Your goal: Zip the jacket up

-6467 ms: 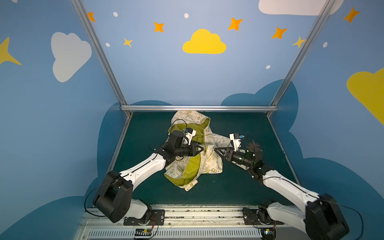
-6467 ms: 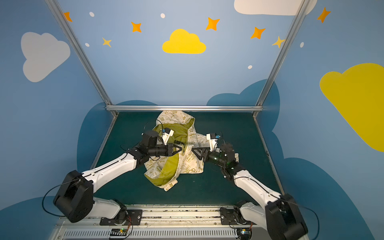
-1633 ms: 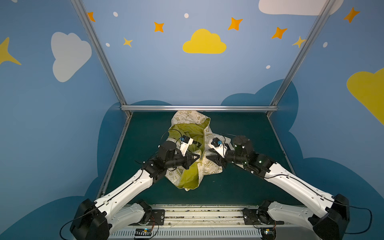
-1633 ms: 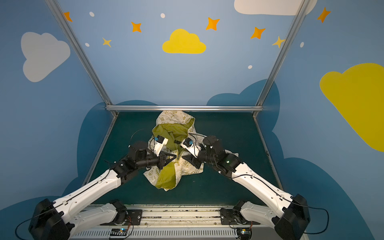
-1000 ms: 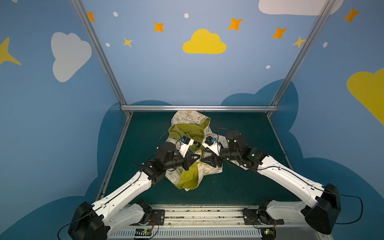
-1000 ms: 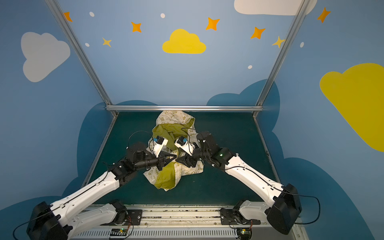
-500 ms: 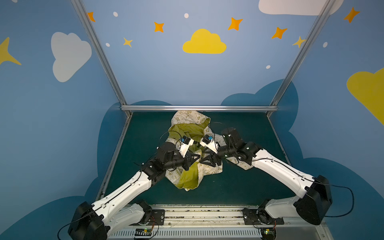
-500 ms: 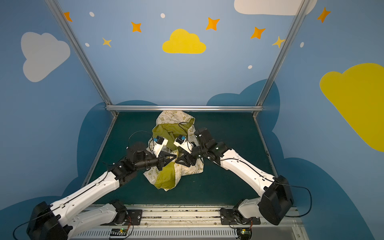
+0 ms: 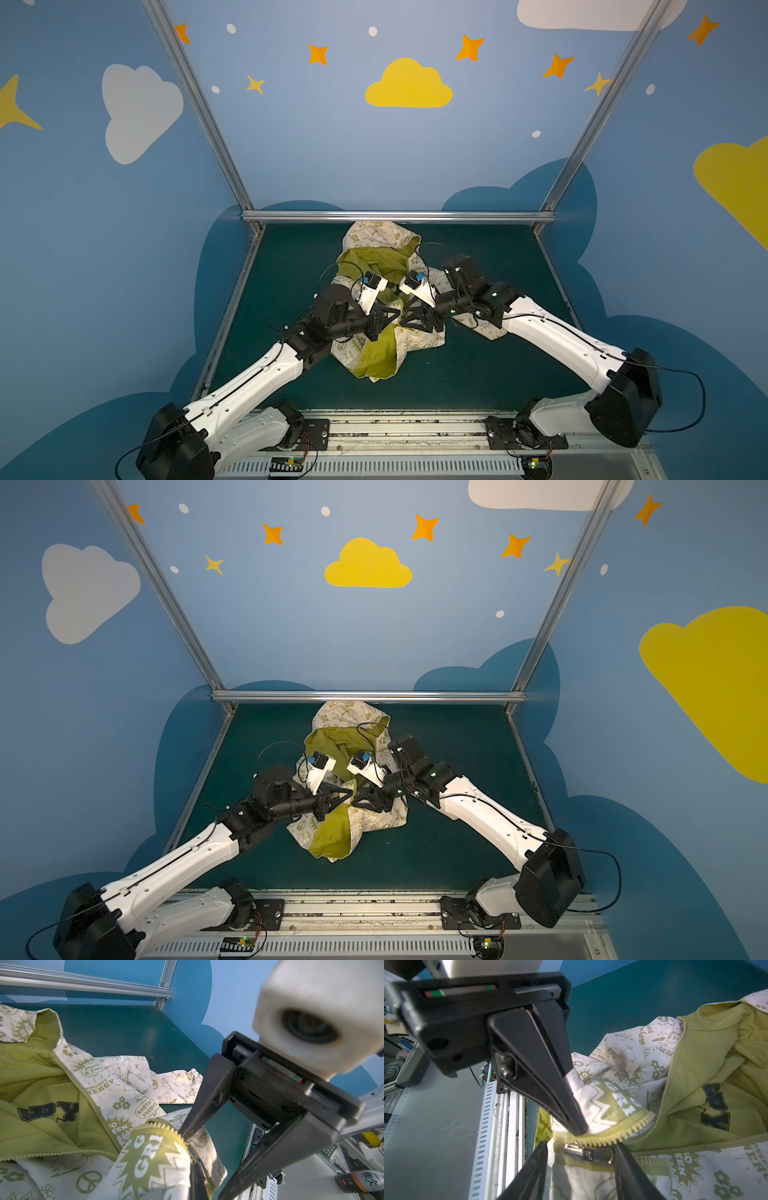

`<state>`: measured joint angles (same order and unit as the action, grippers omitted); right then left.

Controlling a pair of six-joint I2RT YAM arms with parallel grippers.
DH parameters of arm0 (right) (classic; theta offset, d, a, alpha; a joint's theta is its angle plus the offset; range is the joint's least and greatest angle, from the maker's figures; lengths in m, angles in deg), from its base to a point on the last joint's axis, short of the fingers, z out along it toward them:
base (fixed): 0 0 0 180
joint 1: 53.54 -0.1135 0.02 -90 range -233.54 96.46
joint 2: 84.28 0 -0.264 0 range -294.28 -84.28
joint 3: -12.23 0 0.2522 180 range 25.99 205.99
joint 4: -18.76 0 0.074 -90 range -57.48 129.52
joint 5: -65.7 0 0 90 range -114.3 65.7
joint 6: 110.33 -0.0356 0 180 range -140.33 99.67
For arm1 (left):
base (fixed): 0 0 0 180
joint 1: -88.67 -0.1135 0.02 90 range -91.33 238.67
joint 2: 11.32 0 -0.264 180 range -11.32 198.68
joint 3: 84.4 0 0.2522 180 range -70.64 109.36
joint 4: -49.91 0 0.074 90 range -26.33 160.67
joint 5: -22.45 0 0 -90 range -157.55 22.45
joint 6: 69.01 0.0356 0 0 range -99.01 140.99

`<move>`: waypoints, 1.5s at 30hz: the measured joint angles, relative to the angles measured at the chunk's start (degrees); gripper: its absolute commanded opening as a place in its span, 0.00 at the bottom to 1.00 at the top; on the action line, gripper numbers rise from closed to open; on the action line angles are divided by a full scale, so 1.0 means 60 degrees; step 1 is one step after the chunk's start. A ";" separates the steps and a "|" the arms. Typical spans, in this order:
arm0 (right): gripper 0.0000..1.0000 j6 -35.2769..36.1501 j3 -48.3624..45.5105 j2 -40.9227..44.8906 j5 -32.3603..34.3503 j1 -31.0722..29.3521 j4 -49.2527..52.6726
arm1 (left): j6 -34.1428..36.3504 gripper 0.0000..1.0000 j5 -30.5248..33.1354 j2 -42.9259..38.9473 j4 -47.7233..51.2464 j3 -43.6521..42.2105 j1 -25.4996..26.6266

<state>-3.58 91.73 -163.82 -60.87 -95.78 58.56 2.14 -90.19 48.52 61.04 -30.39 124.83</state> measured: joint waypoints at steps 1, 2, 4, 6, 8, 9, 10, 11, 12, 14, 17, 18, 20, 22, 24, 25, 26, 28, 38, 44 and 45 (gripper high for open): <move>0.49 0.0004 0.0000 0.0011 0.0004 0.0000 0.0004 | -0.0007 0.03 0.0000 0.0022 0.0000 0.0000 0.0000; 0.48 0.0011 0.0000 0.0025 0.0007 0.0000 0.0018 | -0.0033 0.03 0.0000 0.0044 0.0000 0.0000 0.0000; 0.48 0.0007 0.0000 0.0055 0.0011 0.0004 0.0062 | -0.0062 0.03 0.0000 0.0084 0.0000 0.0000 0.0000; 0.50 0.0004 0.0000 0.0095 0.0007 0.0007 0.0098 | -0.0080 0.03 0.0004 0.0098 0.0004 0.0000 0.0000; 0.51 0.0000 0.0004 0.0127 0.0004 0.0007 0.0149 | -0.0087 0.03 0.0007 0.0098 0.0000 0.0000 0.0000; 0.51 0.0000 0.0000 0.0138 0.0004 0.0007 0.0164 | -0.0091 0.03 0.0011 0.0098 0.0004 0.0000 0.0000; 0.50 0.0000 0.0000 0.0142 0.0000 0.0007 0.0178 | -0.0102 0.03 0.0022 0.0098 0.0004 0.0000 0.0004; 0.48 0.0000 0.0000 0.0142 -0.0004 0.0007 0.0193 | -0.0106 0.03 0.0029 0.0098 0.0000 0.0000 0.0000; 0.47 -0.0025 0.0000 0.0142 -0.0007 0.0007 0.0208 | -0.0106 0.03 0.0029 0.0098 0.0004 0.0000 0.0000; 0.41 -0.0040 0.0000 0.0142 -0.0025 0.0007 0.0219 | -0.0109 0.03 0.0044 0.0098 0.0000 0.0000 0.0000; 0.36 -0.0080 0.0000 0.0142 -0.0025 0.0007 0.0219 | -0.0117 0.03 0.0066 0.0098 0.0000 0.0000 0.0000; 0.35 -0.0080 0.0000 0.0142 -0.0022 0.0007 0.0219 | -0.0120 0.03 0.0066 0.0098 0.0000 0.0000 0.0000; 0.33 -0.0087 0.0000 0.0142 -0.0011 0.0007 0.0219 | -0.0135 0.03 0.0066 0.0098 0.0000 0.0000 0.0000; 0.31 -0.0106 0.0004 0.0138 0.0007 0.0007 0.0208 | -0.0142 0.03 0.0069 0.0098 0.0000 0.0000 0.0000; 0.25 -0.0157 0.0004 0.0138 0.0022 0.0007 0.0208 | -0.0146 0.03 0.0066 0.0098 0.0004 0.0000 0.0000; 0.22 -0.0197 0.0011 0.0138 0.0058 0.0007 0.0208 | -0.0149 0.03 0.0066 0.0098 0.0004 0.0000 0.0000; 0.17 -0.0219 0.0033 0.0138 0.0080 0.0007 0.0219 | -0.0149 0.03 0.0066 0.0098 0.0004 0.0000 0.0000; 0.05 -0.0244 0.0142 0.0117 0.0120 0.0007 0.0237 | -0.0157 0.03 0.0069 0.0098 0.0000 0.0000 0.0000; 0.00 -0.0240 0.0302 0.0113 0.0324 0.0007 0.0240 | -0.0178 0.03 0.0106 0.0098 0.0000 0.0000 0.0000; 0.00 -0.0135 0.0219 0.0197 0.1286 -0.0331 -0.0036 | -0.0182 0.03 0.0106 0.0102 0.0044 0.0000 0.0000; 0.00 -0.0106 0.0106 0.0291 0.1555 -0.0448 -0.0200 | -0.0182 0.03 0.0106 0.0102 0.0062 0.0000 0.0000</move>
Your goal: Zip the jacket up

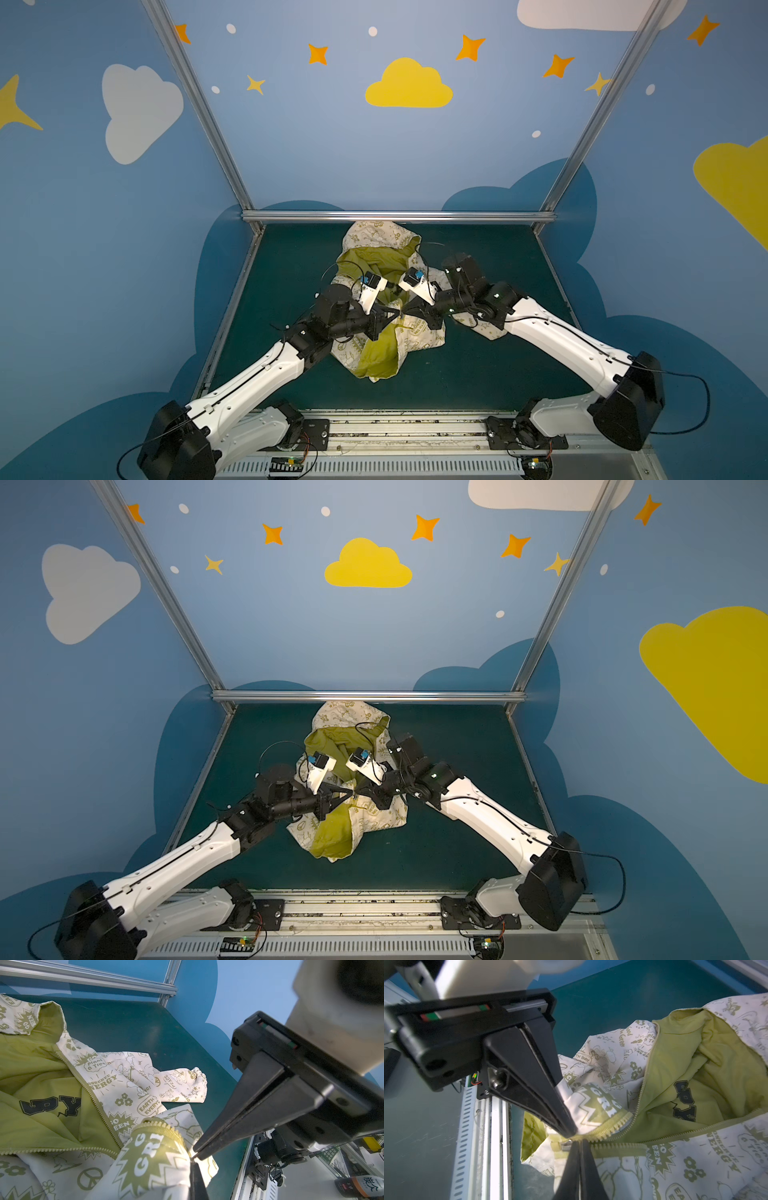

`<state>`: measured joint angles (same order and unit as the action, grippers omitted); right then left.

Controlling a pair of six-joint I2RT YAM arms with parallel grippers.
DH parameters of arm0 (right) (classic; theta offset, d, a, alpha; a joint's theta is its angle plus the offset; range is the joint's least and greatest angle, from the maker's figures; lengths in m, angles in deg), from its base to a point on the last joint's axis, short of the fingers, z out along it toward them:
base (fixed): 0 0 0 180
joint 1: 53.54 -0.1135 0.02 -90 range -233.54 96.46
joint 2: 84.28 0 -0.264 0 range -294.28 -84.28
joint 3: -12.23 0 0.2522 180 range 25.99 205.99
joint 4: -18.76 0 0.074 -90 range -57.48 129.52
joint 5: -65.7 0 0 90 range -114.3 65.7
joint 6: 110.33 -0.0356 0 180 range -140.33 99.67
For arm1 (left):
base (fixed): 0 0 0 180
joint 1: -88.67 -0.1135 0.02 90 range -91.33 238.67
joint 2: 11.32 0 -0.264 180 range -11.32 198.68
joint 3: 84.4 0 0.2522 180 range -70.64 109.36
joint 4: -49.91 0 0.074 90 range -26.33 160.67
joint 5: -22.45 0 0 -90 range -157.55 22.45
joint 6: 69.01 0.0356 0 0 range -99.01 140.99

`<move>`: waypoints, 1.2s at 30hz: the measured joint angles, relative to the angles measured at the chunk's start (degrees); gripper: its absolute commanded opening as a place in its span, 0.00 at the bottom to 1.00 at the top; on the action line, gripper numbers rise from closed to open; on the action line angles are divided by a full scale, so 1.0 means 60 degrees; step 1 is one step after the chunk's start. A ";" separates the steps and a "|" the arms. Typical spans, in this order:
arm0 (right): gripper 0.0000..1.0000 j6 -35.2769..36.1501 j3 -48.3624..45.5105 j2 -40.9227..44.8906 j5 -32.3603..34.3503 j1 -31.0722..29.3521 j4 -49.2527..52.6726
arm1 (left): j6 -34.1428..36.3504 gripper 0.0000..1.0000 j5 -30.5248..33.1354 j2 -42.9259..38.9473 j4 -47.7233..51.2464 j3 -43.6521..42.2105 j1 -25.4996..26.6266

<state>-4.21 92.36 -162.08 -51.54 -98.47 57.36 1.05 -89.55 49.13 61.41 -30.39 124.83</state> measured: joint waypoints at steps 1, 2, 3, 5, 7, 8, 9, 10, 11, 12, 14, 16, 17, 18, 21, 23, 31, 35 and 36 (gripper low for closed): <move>0.00 0.0036 -0.0102 0.0113 0.0288 -0.0124 -0.0120 | -0.0007 0.03 0.0000 0.0000 0.0025 0.0004 0.0000; 0.00 0.0058 -0.0175 0.0208 0.0546 -0.0240 -0.0229 | -0.0022 0.03 0.0000 0.0007 0.0055 0.0004 0.0000; 0.00 0.0109 -0.0222 0.0299 0.0812 -0.0350 -0.0306 | -0.0033 0.03 0.0000 0.0018 0.0087 0.0007 0.0000; 0.00 0.0240 -0.0255 0.0426 0.1319 -0.0521 -0.0430 | -0.0069 0.03 0.0018 0.0051 0.0178 0.0029 0.0000; 0.00 0.0390 -0.0288 0.0495 0.1770 -0.0681 -0.0525 | -0.0109 0.03 0.0076 0.0073 0.0317 0.0131 -0.0007; 0.00 0.0430 -0.0295 0.0510 0.1963 -0.0710 -0.0576 | -0.0138 0.03 0.0109 0.0076 0.0382 0.0193 -0.0007; 0.00 0.0474 -0.0310 0.0528 0.2138 -0.0739 -0.0641 | -0.0153 0.03 0.0146 0.0076 0.0430 0.0248 -0.0007; 0.00 0.0535 -0.0317 0.0554 0.2280 -0.0765 -0.0714 | -0.0171 0.03 0.0171 0.0076 0.0477 0.0302 -0.0007; 0.00 0.0568 -0.0321 0.0583 0.2404 -0.0783 -0.0750 | -0.0178 0.03 0.0189 0.0076 0.0492 0.0335 -0.0007; 0.00 0.0608 -0.0321 0.0608 0.2517 -0.0801 -0.0783 | -0.0197 0.03 0.0211 0.0076 0.0477 0.0353 -0.0007; 0.00 0.0670 -0.0321 0.0619 0.2677 -0.0845 -0.0823 | -0.0248 0.03 0.0219 0.0076 0.0481 0.0386 -0.0007; 0.00 0.0729 -0.0335 0.0619 0.2794 -0.0860 -0.0845 | -0.0310 0.03 0.0219 0.0076 0.0481 0.0408 -0.0007; 0.00 0.0754 -0.0335 0.0619 0.2834 -0.0863 -0.0860 | -0.0353 0.03 0.0226 0.0076 0.0488 0.0419 -0.0007; 0.00 0.0780 -0.0335 0.0619 0.2871 -0.0863 -0.0882 | -0.0393 0.03 0.0237 0.0076 0.0503 0.0437 -0.0007; 0.00 0.0841 -0.0335 0.0612 0.3093 -0.0878 -0.0980 | -0.0470 0.03 0.0248 0.0055 0.0514 0.0455 0.0004; 0.00 0.0882 -0.0335 0.0576 0.3326 -0.0882 -0.1100 | -0.0572 0.03 0.0259 0.0044 0.0539 0.0455 0.0051; 0.00 0.0976 -0.0350 0.0426 0.4368 -0.0863 -0.1541 | -0.0834 0.03 0.0193 -0.0051 0.1104 0.0477 0.0240; 0.00 0.1082 -0.0178 0.0189 0.4707 -0.0714 -0.1555 | -0.0634 0.03 0.0211 -0.0189 0.2153 0.0980 0.0262; 0.00 0.1100 -0.0080 0.0120 0.4739 -0.0619 -0.1555 | -0.0503 0.03 0.0251 -0.0229 0.2481 0.1188 0.0262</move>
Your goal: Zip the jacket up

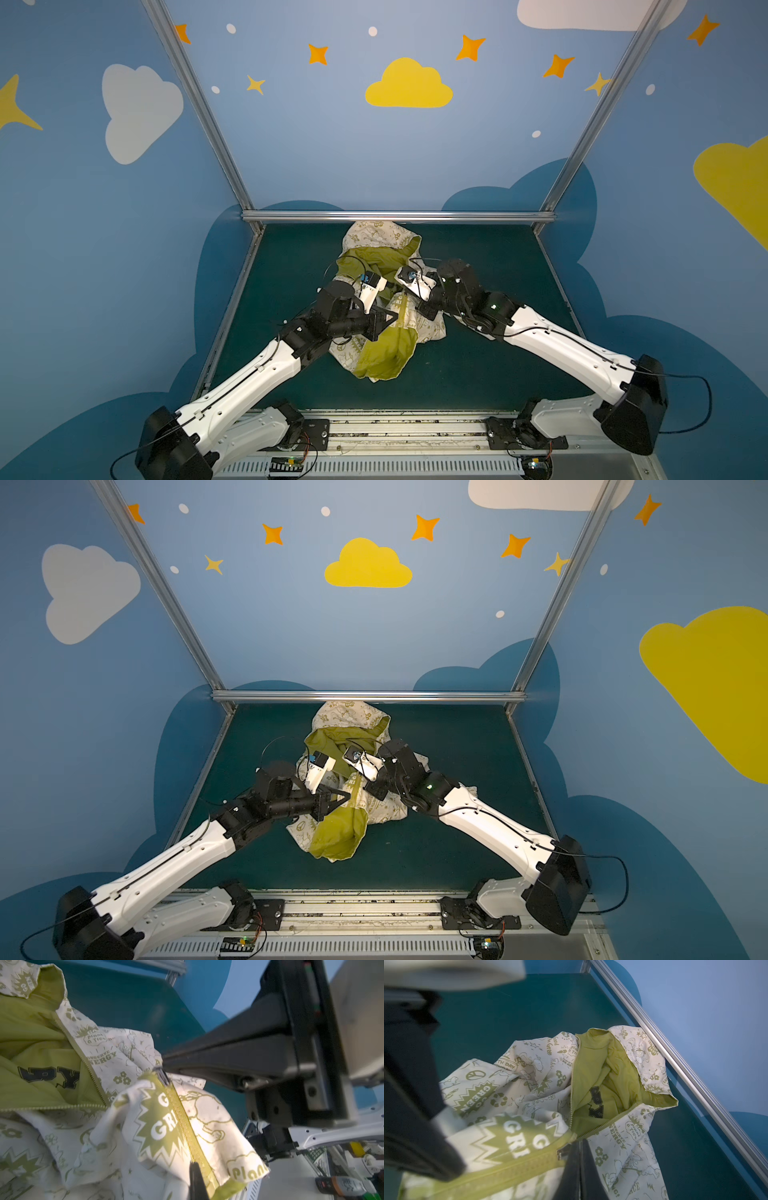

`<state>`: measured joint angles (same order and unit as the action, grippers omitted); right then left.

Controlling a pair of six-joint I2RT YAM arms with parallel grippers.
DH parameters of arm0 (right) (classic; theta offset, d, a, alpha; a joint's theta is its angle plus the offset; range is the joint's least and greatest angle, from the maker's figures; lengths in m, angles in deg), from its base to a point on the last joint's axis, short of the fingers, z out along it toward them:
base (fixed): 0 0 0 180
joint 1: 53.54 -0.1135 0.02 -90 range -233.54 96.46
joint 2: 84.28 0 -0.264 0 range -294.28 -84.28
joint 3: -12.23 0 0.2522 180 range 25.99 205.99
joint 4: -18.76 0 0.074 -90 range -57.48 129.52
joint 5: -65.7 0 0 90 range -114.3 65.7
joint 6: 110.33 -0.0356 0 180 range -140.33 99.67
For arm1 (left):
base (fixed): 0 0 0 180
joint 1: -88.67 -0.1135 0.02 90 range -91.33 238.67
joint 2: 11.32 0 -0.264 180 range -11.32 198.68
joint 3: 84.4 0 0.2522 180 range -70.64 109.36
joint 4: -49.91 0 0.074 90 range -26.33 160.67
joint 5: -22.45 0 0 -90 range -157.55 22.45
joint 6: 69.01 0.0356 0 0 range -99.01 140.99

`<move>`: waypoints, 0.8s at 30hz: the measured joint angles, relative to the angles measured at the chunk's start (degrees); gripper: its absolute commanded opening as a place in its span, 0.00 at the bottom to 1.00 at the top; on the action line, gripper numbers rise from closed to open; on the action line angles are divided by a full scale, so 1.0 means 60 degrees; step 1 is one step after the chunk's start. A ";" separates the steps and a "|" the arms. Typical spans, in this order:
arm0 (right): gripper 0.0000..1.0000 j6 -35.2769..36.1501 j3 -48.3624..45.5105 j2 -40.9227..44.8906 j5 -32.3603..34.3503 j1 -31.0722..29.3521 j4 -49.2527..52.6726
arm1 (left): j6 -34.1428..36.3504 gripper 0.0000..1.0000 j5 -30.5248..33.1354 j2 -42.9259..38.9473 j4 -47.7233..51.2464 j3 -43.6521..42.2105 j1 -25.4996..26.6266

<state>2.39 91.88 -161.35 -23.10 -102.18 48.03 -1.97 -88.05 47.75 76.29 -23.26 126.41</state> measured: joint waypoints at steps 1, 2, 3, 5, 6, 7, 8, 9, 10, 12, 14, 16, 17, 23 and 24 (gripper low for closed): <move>0.00 0.0000 0.0117 -0.0055 0.0044 0.0106 0.0004 | 0.0138 0.03 0.0029 -0.0047 0.0277 0.0189 -0.0015; 0.00 -0.0004 0.0259 -0.0106 0.0095 0.0255 -0.0007 | 0.0353 0.03 0.0044 -0.0087 0.0619 0.0444 -0.0058; 0.00 -0.0015 0.0430 -0.0146 0.0168 0.0433 -0.0015 | 0.0586 0.03 0.0044 -0.0098 0.0936 0.0718 -0.0138; 0.00 -0.0029 0.0860 -0.0262 0.0310 0.0841 -0.0044 | 0.1133 0.03 -0.0160 0.0058 0.1606 0.1472 -0.0492; 0.00 -0.0025 0.1202 -0.0364 0.0412 0.1107 -0.0040 | 0.1483 0.03 -0.0339 0.0310 0.1978 0.2062 -0.0801; 0.00 0.0018 0.1483 -0.0452 0.0444 0.1315 -0.0051 | 0.1807 0.03 -0.0492 0.0627 0.2222 0.2656 -0.1096; 0.00 0.0084 0.1902 -0.0572 0.0503 0.1585 -0.0044 | 0.2153 0.03 -0.0678 0.1060 0.2539 0.3417 -0.1388; 0.00 0.0178 0.2295 -0.0667 0.0532 0.1829 -0.0044 | 0.2554 0.03 -0.0841 0.1603 0.2871 0.4320 -0.1621; 0.00 0.0270 0.2645 -0.0714 0.0557 0.2051 -0.0040 | 0.2896 0.03 -0.0976 0.2167 0.3198 0.5238 -0.1789; 0.00 0.0386 0.3264 -0.0692 0.0627 0.2488 -0.0025 | 0.3654 0.03 -0.1173 0.3366 0.3836 0.7297 -0.1967; 0.00 0.0510 0.3723 -0.0506 0.0699 0.2812 -0.0022 | 0.4350 0.03 -0.1198 0.4222 0.4350 0.8892 -0.2018; 0.00 0.0535 0.3832 -0.0084 0.0812 0.2911 0.0091 | 0.4969 0.03 -0.1166 0.4419 0.4703 0.9388 -0.2004; 0.00 0.0499 0.3785 0.0204 0.0845 0.2907 0.0266 | 0.5289 0.03 -0.1144 0.4320 0.4903 0.9329 -0.2014; 0.00 -0.0783 0.1475 0.2565 0.0933 0.2269 0.1049 | 0.6805 0.03 -0.0794 0.2550 0.5355 0.6528 -0.2113; 0.00 -0.1064 0.0994 0.2838 0.1071 0.2098 0.1111 | 0.6980 0.03 -0.0674 0.2280 0.5475 0.6007 -0.2124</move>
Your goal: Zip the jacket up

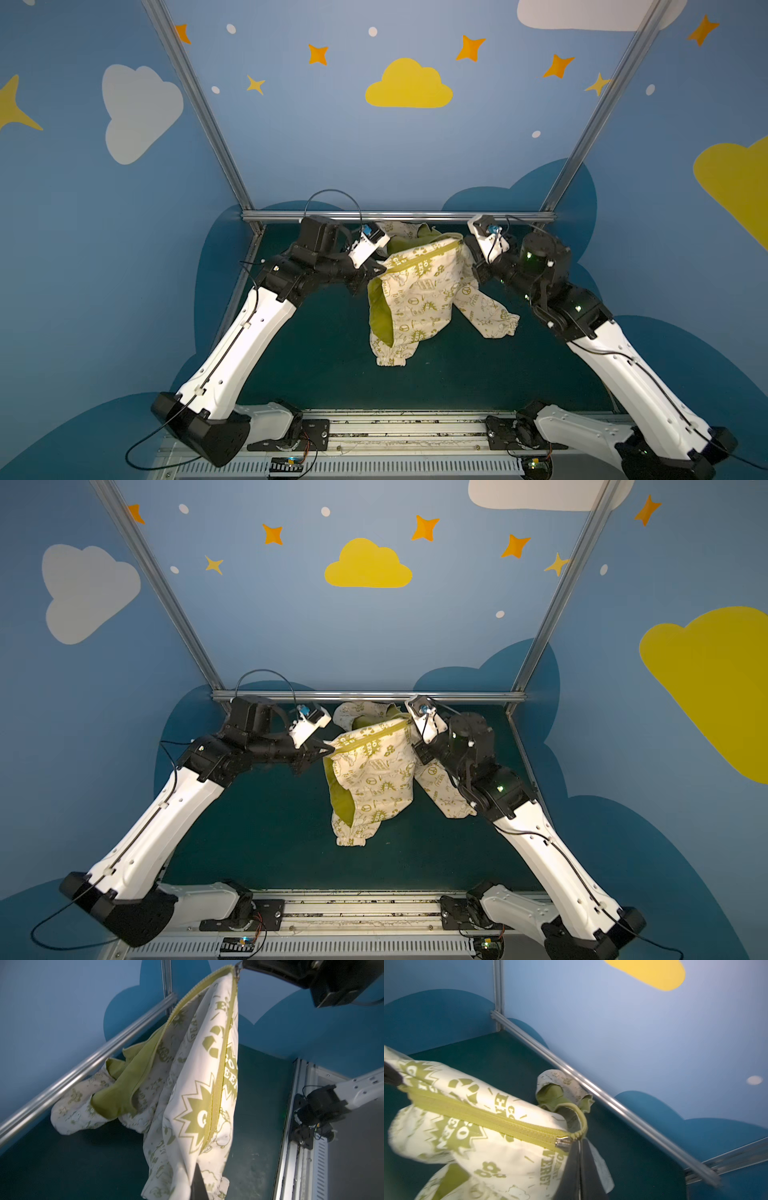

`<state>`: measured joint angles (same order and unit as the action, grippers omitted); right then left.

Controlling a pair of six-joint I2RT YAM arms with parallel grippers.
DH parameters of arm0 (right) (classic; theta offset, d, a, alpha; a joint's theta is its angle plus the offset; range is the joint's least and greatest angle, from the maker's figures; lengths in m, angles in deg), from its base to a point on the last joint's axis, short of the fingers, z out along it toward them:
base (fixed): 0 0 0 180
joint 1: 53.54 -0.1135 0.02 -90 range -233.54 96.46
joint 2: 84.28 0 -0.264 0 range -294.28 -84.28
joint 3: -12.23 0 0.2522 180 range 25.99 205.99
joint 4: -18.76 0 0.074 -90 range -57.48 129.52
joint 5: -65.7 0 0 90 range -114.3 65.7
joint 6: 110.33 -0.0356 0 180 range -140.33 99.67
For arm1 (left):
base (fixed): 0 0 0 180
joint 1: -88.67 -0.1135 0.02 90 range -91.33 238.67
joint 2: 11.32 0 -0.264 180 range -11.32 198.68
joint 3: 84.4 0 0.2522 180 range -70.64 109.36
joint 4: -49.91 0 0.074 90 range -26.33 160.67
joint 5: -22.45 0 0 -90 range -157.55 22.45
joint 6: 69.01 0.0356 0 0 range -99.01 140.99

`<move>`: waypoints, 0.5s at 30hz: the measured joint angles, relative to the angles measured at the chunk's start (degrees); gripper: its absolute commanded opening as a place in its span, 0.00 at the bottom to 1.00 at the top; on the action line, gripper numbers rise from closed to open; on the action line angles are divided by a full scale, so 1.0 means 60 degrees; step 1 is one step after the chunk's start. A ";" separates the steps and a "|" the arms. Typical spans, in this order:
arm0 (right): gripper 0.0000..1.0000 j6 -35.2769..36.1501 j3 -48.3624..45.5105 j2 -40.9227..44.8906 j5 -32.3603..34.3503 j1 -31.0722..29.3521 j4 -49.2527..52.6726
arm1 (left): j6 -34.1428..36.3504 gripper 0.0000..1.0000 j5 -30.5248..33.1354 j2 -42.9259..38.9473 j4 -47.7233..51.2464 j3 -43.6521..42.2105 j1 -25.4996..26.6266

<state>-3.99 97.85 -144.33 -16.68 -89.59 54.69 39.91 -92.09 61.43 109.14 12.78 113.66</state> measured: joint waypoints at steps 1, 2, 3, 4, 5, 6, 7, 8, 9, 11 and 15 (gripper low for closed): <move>0.00 -0.0386 -0.0608 0.0288 0.0164 -0.0215 0.0069 | 0.0178 0.03 0.0109 -0.0248 0.0215 -0.0557 -0.0025; 0.00 -0.0787 -0.1209 0.0499 0.0335 -0.0441 0.0102 | 0.0339 0.03 0.0237 -0.0423 0.0408 -0.1064 -0.0051; 0.00 -0.1169 -0.1734 0.0619 0.0525 -0.0681 0.0127 | 0.0444 0.03 0.0372 -0.0535 0.0550 -0.1490 -0.0076; 0.00 -0.1654 -0.2269 0.0674 0.0743 -0.0947 0.0146 | 0.0565 0.03 0.0561 -0.0627 0.0667 -0.1949 -0.0095; 0.00 -0.2087 -0.2779 0.0670 0.0940 -0.1202 0.0164 | 0.0663 0.03 0.0772 -0.0688 0.0783 -0.2426 -0.0113; 0.00 -0.2575 -0.3209 0.0630 0.1129 -0.1406 0.0171 | 0.0732 0.03 0.0962 -0.0721 0.0834 -0.2783 -0.0117; 0.00 -0.3067 -0.3668 0.0568 0.1344 -0.1603 0.0135 | 0.0809 0.03 0.1228 -0.0758 0.0874 -0.3217 -0.0117; 0.00 -0.3555 -0.4080 0.0492 0.1548 -0.1756 0.0117 | 0.0852 0.03 0.1523 -0.0798 0.0878 -0.3643 -0.0120; 0.00 -0.4036 -0.4419 0.0408 0.1734 -0.1861 0.0066 | 0.0878 0.03 0.1814 -0.0809 0.0896 -0.3982 -0.0120; 0.00 -0.4932 -0.5016 0.0149 0.2065 -0.2011 -0.0146 | 0.0903 0.03 0.2382 -0.0812 0.0889 -0.4575 -0.0120; 0.00 -0.6022 -0.5475 -0.0437 0.2470 -0.2167 -0.0849 | 0.0925 0.03 0.3785 -0.0783 0.0678 -0.5249 -0.0117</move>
<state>-40.12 65.00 -146.95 -1.86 -102.60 49.60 45.46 -69.38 56.73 113.21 -18.71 112.96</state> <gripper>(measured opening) 0.046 0.047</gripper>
